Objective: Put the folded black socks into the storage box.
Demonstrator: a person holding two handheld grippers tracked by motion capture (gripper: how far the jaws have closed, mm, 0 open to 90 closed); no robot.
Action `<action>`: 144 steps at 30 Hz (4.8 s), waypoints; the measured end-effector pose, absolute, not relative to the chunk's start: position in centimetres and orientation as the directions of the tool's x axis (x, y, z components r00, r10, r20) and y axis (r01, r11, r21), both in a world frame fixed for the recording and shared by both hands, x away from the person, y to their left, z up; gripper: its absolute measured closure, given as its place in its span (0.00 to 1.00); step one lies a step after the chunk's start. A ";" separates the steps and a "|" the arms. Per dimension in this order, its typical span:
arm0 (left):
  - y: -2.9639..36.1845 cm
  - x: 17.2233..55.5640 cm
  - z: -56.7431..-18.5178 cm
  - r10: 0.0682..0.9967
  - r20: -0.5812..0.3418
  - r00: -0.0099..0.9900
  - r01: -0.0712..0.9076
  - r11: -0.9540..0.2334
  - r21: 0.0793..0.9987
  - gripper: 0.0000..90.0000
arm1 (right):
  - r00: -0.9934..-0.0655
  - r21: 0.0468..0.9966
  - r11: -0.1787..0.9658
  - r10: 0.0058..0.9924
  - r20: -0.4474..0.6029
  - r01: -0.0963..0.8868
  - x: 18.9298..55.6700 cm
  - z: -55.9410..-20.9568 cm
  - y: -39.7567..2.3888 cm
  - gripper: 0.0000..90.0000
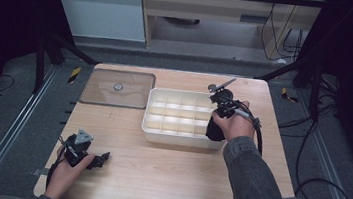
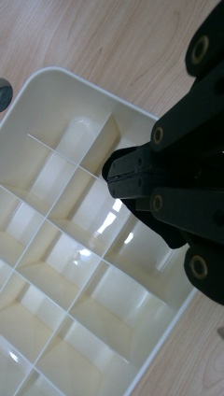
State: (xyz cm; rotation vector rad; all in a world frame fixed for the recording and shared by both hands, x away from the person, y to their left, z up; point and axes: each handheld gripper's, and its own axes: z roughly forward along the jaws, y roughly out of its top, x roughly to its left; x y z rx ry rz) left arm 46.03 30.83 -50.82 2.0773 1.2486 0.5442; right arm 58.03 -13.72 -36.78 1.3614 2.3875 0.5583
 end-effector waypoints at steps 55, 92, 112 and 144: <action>30.8 46.0 -50.8 0.886 0.019 0.462 0.620 -0.338 0.708 0.00 | -0.496 0.434 0.473 0.866 -0.068 0.767 56.4 -41.3 -15.2 1.00; 30.8 46.0 -50.9 0.888 0.018 0.460 0.619 -0.335 0.710 0.00 | -0.487 0.408 0.451 0.873 -0.016 0.794 56.0 -43.3 -15.5 1.00; 30.7 46.0 -50.8 0.887 0.021 0.461 0.620 -0.338 0.708 0.00 | -0.477 0.402 0.444 0.878 -0.020 0.801 56.0 -43.6 -15.3 1.00; 30.6 46.0 -50.9 0.888 0.020 0.459 0.619 -0.336 0.710 0.00 | -0.461 0.375 0.429 0.887 -0.005 0.822 56.5 -43.9 -15.3 1.00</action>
